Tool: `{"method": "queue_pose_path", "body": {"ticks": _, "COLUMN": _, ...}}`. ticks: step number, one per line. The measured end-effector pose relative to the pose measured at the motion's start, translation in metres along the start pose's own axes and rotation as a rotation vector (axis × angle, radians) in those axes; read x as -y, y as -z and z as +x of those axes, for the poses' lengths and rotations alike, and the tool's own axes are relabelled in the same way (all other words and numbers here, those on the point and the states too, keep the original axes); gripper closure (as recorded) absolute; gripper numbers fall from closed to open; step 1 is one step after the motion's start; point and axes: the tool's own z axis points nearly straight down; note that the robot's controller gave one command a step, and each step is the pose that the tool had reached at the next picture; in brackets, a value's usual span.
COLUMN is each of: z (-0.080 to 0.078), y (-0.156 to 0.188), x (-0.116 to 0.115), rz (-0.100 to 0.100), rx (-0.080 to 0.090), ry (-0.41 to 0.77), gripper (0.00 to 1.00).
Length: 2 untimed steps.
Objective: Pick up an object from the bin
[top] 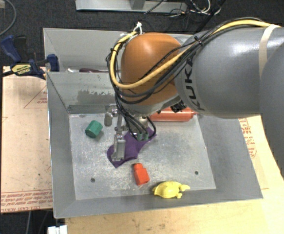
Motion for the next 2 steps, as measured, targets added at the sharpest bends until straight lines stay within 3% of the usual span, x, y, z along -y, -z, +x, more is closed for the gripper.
{"method": "queue_pose_path", "body": {"ticks": 1, "z": -0.005, "y": -0.056, "x": 0.039, "rz": 0.003, "rx": -0.005, "ry": 0.047, "gripper": 0.0}}
{"method": "queue_pose_path", "body": {"ticks": 2, "z": 0.028, "y": -0.082, "x": 0.06, "rz": 0.004, "rx": -0.012, "ry": 0.08, "gripper": 0.0}}
